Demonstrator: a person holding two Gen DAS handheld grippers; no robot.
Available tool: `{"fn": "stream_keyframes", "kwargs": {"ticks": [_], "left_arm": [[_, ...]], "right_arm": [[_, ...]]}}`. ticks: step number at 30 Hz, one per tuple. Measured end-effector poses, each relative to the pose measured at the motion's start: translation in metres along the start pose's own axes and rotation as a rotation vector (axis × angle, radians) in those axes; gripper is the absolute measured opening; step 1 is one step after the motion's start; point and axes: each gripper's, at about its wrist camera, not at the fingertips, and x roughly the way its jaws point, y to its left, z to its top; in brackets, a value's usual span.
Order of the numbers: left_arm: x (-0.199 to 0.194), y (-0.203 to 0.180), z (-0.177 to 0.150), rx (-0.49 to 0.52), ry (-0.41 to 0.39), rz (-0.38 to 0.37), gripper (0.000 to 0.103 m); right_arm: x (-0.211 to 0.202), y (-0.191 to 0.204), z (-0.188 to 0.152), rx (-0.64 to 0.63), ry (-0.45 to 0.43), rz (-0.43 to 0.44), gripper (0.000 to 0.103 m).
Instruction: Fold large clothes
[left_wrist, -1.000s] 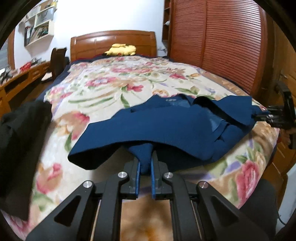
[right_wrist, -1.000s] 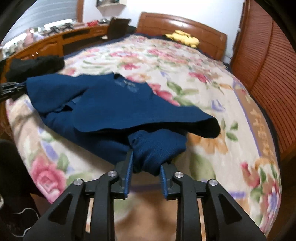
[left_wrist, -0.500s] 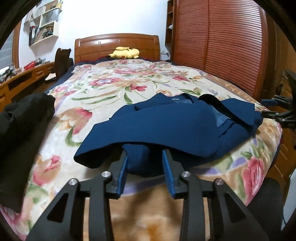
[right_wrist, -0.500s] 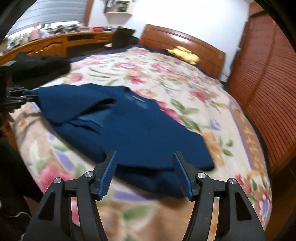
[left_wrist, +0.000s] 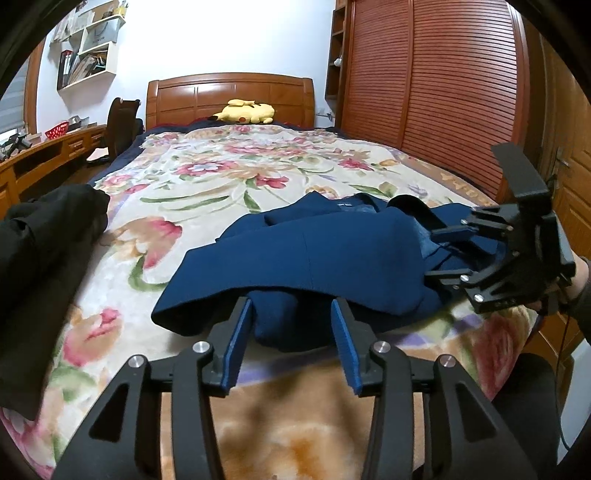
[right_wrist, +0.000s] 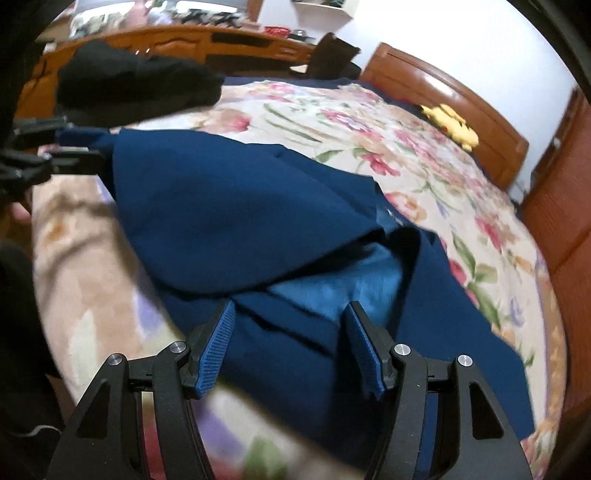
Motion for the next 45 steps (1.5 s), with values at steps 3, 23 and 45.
{"fn": "stream_keyframes", "kwargs": {"ticks": [3,23,45], "left_arm": [[-0.001,0.003,0.0,-0.004,-0.005,0.0,0.044],[0.022,0.009,0.003,-0.017,0.039,-0.007,0.047],[0.023,-0.024,0.023,-0.018,-0.057,-0.016,0.049]], "right_arm": [[0.01,-0.002,0.013,-0.049,-0.008,0.026,0.028],[0.121,-0.102,0.142,-0.015,-0.041,-0.119,0.0],[-0.007,-0.132,0.036,0.13,0.009,-0.114,0.058]]}}
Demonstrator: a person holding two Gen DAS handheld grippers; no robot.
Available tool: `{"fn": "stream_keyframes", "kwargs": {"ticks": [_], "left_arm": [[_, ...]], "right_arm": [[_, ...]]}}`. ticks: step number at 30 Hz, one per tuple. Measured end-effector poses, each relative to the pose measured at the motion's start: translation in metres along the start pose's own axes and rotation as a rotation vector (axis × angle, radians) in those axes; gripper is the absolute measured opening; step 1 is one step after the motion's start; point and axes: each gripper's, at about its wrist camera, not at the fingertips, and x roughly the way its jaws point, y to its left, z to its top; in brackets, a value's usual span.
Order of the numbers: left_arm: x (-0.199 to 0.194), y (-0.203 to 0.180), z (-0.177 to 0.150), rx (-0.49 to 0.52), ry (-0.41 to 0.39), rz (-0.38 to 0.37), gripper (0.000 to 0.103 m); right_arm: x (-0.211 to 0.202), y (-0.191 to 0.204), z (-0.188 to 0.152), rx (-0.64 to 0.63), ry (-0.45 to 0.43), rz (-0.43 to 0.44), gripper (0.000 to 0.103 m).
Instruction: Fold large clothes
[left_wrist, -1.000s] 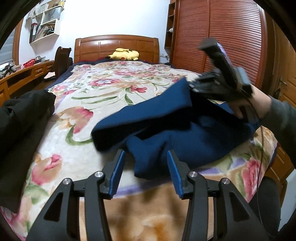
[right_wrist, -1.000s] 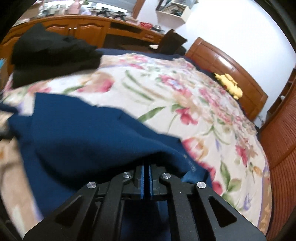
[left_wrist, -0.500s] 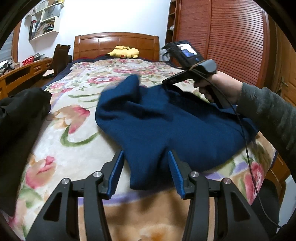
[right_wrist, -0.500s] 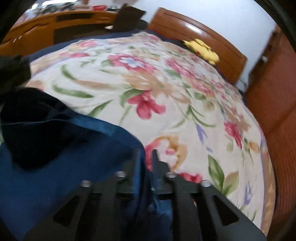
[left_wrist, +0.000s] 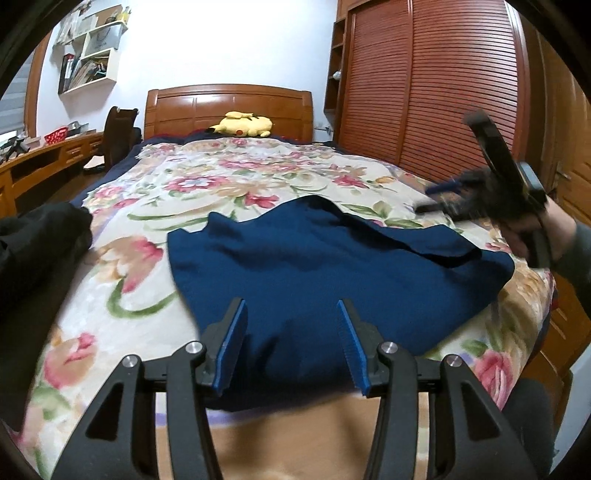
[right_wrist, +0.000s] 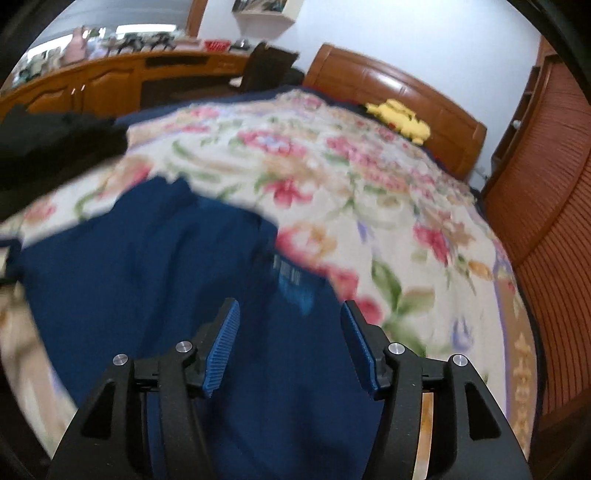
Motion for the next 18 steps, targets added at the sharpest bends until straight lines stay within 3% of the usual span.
{"fn": "stream_keyframes", "kwargs": {"ticks": [8,15,16,18], "left_arm": [[0.014,-0.028,0.006,0.022,0.006,-0.027,0.049],[0.026,-0.039,0.008,0.035,0.021,-0.031,0.049],[0.026,-0.04,0.008,0.037,0.022,-0.03,0.049],[0.027,-0.04,0.007,0.039,0.027,-0.028,0.049]], "right_arm": [[-0.007,0.005,-0.073,0.003,0.093,0.009,0.06],[0.007,0.001,-0.095,-0.014,0.151,-0.006,0.059],[0.01,0.0,-0.095,-0.024,0.156,-0.016,0.056],[0.017,-0.003,-0.094,-0.053,0.165,-0.024,0.027]]}}
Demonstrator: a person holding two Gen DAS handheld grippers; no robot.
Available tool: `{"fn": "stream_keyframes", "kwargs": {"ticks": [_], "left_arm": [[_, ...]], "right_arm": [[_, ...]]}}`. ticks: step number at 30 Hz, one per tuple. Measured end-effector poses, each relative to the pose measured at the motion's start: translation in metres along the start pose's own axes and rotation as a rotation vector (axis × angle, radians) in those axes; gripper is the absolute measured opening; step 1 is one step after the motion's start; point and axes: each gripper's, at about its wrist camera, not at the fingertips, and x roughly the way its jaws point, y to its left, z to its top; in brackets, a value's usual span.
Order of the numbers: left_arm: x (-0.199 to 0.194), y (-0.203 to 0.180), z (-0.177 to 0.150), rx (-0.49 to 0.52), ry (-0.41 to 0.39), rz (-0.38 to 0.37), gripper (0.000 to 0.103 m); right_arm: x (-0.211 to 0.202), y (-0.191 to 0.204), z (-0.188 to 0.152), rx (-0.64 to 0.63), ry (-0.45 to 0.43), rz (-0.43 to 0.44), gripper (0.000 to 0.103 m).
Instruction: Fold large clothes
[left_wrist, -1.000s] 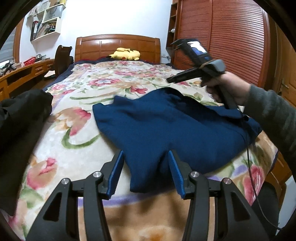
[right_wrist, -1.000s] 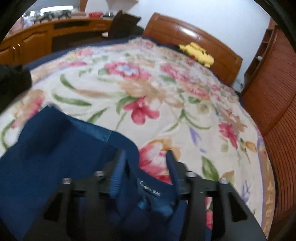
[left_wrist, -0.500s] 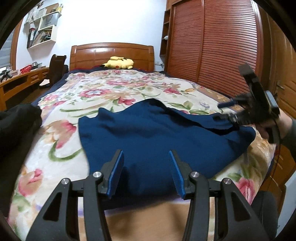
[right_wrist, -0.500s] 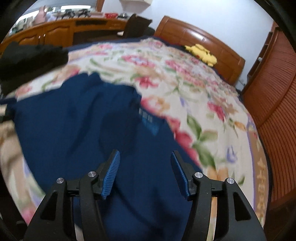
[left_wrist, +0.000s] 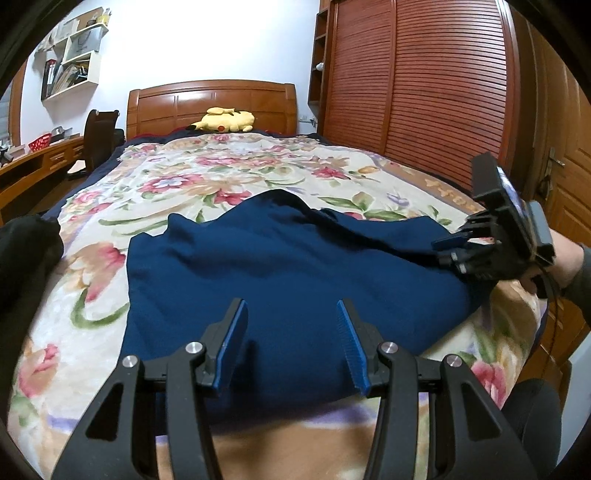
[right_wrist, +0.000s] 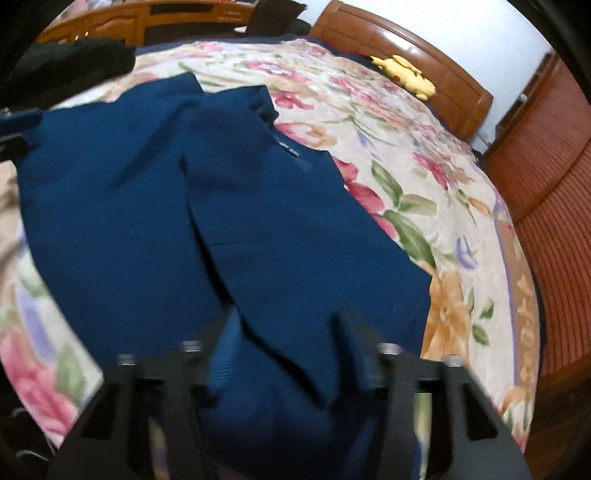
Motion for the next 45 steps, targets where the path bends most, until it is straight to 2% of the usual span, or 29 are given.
{"fn": "stream_keyframes", "kwargs": {"ticks": [1,4,9,16,19,21,22,23,24,27,30,32,37,42,43,44,45], "left_arm": [[0.001,0.0,-0.001,0.001,0.002,0.002,0.049],[0.002,0.001,-0.002,0.004,0.008,0.011,0.049],[0.006,0.007,-0.004,-0.003,0.022,0.023,0.049],[0.009,0.008,-0.006,0.007,0.033,0.029,0.049],[0.01,0.008,-0.007,0.01,0.04,0.032,0.049],[0.01,0.009,-0.008,0.009,0.041,0.035,0.049],[0.01,0.01,-0.007,0.007,0.039,0.037,0.049],[0.009,0.011,-0.007,0.004,0.036,0.039,0.049],[0.007,0.012,-0.008,0.001,0.034,0.041,0.049],[0.003,0.017,-0.007,-0.004,0.025,0.049,0.049],[-0.003,0.026,-0.008,-0.017,0.014,0.074,0.049],[-0.006,0.035,-0.009,-0.033,0.011,0.095,0.049],[-0.006,0.054,-0.013,-0.075,0.017,0.131,0.049],[-0.003,0.058,-0.019,-0.074,0.034,0.156,0.049],[-0.003,0.058,-0.021,-0.072,0.037,0.158,0.049],[-0.003,0.058,-0.022,-0.071,0.039,0.159,0.049],[-0.002,0.059,-0.023,-0.069,0.043,0.161,0.049]], "right_arm": [[0.007,-0.004,0.003,-0.016,0.019,-0.011,0.01],[0.015,-0.019,0.016,-0.027,0.017,-0.053,0.005],[0.011,-0.068,0.052,0.038,-0.059,-0.129,0.004],[0.04,-0.128,0.092,0.148,-0.068,-0.224,0.004],[0.058,-0.152,0.102,0.24,-0.06,-0.32,0.004],[0.062,-0.165,0.105,0.308,-0.054,-0.38,0.012],[0.061,-0.175,0.103,0.368,-0.045,-0.386,0.029],[0.061,-0.181,0.1,0.405,-0.039,-0.366,0.045],[0.06,-0.186,0.096,0.432,-0.037,-0.338,0.047],[0.054,-0.184,0.085,0.416,-0.034,-0.294,0.048],[0.054,-0.178,0.061,0.441,0.002,-0.137,0.048],[0.058,-0.169,0.047,0.437,0.031,-0.088,0.048],[0.084,-0.161,0.021,0.48,0.103,-0.023,0.048],[0.089,-0.173,0.012,0.588,0.084,0.077,0.048],[0.088,-0.174,0.012,0.596,0.078,0.09,0.047],[0.087,-0.174,0.012,0.597,0.071,0.103,0.037],[0.086,-0.172,0.013,0.585,0.057,0.127,0.019]]}}
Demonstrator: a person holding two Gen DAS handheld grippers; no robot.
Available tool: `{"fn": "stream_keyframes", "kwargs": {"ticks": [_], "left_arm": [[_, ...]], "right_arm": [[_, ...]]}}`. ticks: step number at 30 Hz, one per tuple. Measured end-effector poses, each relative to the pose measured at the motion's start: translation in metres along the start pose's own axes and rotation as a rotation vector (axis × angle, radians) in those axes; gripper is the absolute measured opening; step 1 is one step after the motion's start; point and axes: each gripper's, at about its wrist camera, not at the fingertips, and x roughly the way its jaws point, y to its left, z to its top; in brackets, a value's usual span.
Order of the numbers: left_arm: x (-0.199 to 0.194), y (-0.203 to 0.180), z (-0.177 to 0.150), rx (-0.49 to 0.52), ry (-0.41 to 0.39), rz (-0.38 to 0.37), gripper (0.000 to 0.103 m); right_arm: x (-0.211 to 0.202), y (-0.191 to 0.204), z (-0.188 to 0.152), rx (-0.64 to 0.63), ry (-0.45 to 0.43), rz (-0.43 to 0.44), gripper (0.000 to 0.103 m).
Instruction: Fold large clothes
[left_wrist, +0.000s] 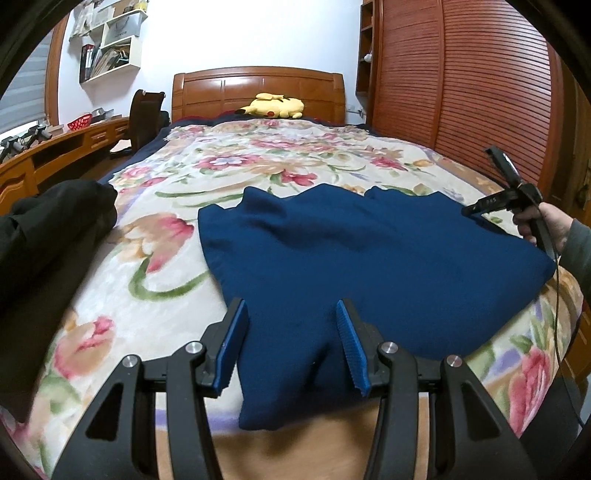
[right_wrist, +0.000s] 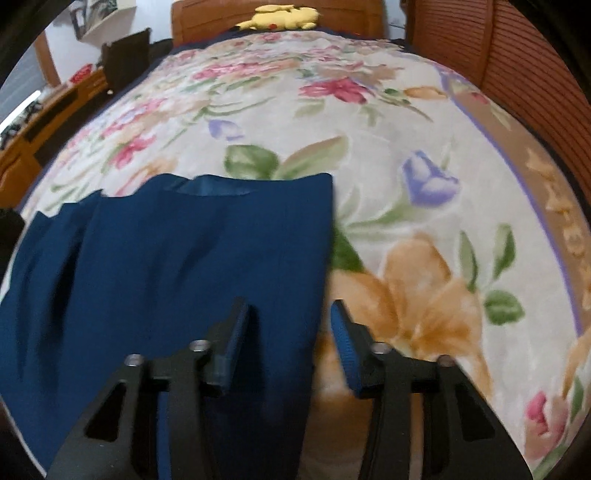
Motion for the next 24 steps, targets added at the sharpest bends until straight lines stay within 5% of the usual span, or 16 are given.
{"fn": "stream_keyframes", "kwargs": {"ticks": [3,9,15,19,21,24], "left_arm": [[0.002,0.001,-0.001,0.005,0.008,0.003,0.049],[-0.003,0.0,0.0,-0.001,-0.011,-0.006,0.049],[-0.006,-0.009,0.007,-0.01,-0.047,-0.023,0.049],[-0.008,-0.02,0.01,0.004,-0.062,-0.05,0.049],[-0.008,-0.027,0.01,0.016,-0.064,-0.069,0.049],[-0.008,-0.036,0.012,0.029,-0.067,-0.091,0.049]], "right_arm": [[-0.012,0.015,-0.001,-0.09,-0.054,-0.024,0.002],[-0.044,0.004,0.008,-0.028,-0.171,-0.158,0.001],[-0.036,0.008,0.001,-0.055,-0.123,-0.259,0.001],[-0.064,0.016,-0.007,-0.068,-0.172,-0.266,0.026],[-0.077,0.021,-0.014,-0.08,-0.188,-0.245,0.053],[-0.105,0.04,-0.039,-0.122,-0.222,-0.219,0.062]]}}
